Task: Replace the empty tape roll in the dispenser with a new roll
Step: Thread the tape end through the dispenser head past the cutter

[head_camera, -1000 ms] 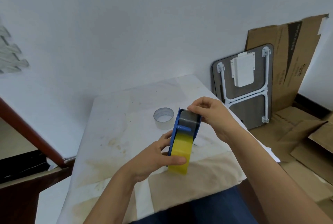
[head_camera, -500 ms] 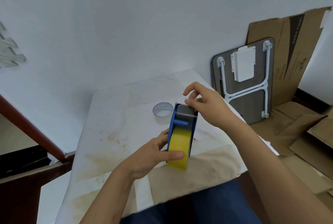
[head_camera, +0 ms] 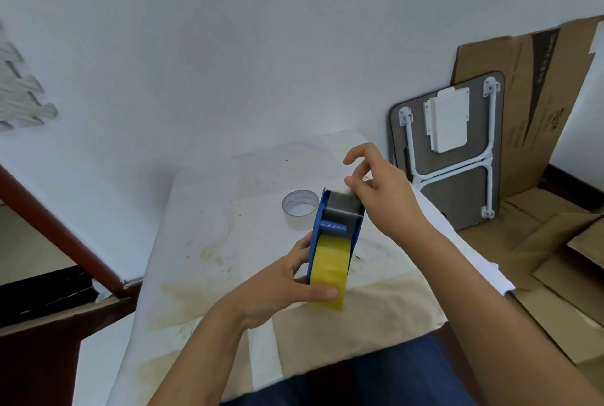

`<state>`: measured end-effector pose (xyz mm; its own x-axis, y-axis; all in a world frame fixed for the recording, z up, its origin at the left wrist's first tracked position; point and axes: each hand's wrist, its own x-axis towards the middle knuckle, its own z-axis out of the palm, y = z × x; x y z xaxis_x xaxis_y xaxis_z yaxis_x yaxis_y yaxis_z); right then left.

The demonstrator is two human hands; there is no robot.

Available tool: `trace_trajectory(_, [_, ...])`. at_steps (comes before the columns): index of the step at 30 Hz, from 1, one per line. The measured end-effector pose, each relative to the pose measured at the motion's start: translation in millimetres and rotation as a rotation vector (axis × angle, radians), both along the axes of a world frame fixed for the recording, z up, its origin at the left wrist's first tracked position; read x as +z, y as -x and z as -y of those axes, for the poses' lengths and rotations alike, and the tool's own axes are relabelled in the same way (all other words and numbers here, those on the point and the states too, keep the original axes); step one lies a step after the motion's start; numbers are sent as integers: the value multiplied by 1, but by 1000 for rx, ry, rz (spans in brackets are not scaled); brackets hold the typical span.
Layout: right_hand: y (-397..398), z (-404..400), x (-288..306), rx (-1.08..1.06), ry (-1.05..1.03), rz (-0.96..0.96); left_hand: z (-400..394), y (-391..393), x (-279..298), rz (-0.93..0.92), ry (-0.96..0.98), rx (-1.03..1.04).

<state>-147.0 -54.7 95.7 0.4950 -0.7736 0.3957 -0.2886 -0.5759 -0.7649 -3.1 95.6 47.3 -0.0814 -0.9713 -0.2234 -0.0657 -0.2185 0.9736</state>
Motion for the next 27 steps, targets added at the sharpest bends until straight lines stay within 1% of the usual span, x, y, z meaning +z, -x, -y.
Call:
trace_trajectory(4, [-2, 2, 0, -18, -4, 25, -2, 0, -2, 32, -2, -24])
trace_trajectory(7, [-4, 1, 0, -47, -11, 39, -2, 0, 1, 53, 14, -5])
trace_trajectory(14, [-7, 0, 2, -72, -122, 111, -1, -4, 3, 110, 14, 35])
trace_trajectory(18, [-7, 0, 1, -80, -168, 121, 3, -6, -1, 247, 20, 17])
trace_trajectory(21, [-7, 0, 0, -78, -212, 139, 7, -7, -2, 334, 20, 54])
trace_trajectory(24, [-7, -1, 1, -50, -283, 187, 8, -8, -3, 315, 0, 118])
trace_trajectory(27, [-8, 0, 1, -50, -314, 233, 10, -11, -3, 221, -67, 156])
